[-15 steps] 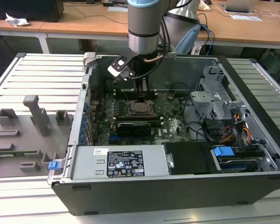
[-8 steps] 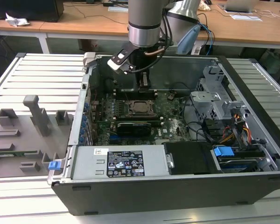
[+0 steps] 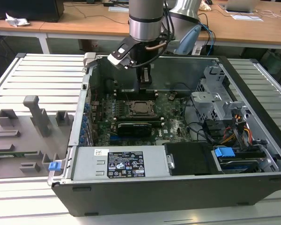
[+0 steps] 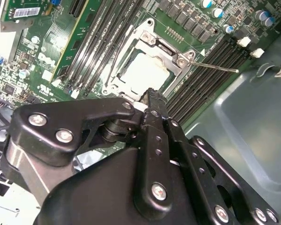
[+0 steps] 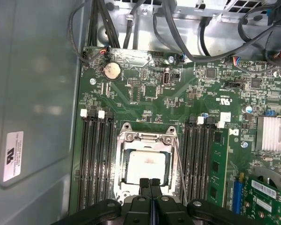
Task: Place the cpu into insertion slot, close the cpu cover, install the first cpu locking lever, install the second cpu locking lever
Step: 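Install the first cpu locking lever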
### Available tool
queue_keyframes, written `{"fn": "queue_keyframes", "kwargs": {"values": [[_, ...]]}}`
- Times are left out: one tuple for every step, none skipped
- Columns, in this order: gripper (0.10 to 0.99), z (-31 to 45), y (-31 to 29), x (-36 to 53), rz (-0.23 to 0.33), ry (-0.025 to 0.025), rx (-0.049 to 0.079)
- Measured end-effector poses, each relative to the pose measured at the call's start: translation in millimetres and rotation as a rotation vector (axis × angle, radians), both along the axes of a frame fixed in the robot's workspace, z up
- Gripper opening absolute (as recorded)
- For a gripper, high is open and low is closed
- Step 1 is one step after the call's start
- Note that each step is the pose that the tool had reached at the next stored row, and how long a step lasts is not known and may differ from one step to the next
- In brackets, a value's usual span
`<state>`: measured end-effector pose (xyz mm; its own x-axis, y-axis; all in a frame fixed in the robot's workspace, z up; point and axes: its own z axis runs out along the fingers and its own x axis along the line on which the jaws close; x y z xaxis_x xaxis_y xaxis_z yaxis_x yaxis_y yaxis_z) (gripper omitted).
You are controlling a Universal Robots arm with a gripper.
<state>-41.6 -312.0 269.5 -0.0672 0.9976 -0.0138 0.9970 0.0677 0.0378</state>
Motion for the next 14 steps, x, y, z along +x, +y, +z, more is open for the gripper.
{"fn": "queue_keyframes", "kwargs": {"values": [[0.106,1.3,0.1,0.0,0.0,0.0,0.0],[0.106,2.2,0.1,0.0,0.0,0.0,0.0],[0.106,2.8,0.1,0.0,0.0,-0.0001,0.0],[0.106,3.6,0.1,0.0,0.0,0.0,0.0],[0.106,4.1,0.1,0.0,0.0,0.0,0.0],[0.106,4.8,0.1,0.0,0.0,0.0,0.0],[0.106,5.3,0.1,0.0,0.001,-0.0001,0.0],[0.106,5.8,0.1,0.0,0.001,0.0,0.0],[0.106,6.3,0.1,0.0,0.001,0.0,0.0],[0.106,6.7,0.1,0.0,0.001,0.0,0.0],[0.106,7.1,0.1,0.0,0.002,0.0,0.0],[0.106,7.6,0.1,0.0,0.002,0.0,0.0],[0.106,8.1,0.2,0.0,0.002,0.0,0.0],[0.106,9.0,0.3,0.0,0.002,0.0001,0.0]]}}
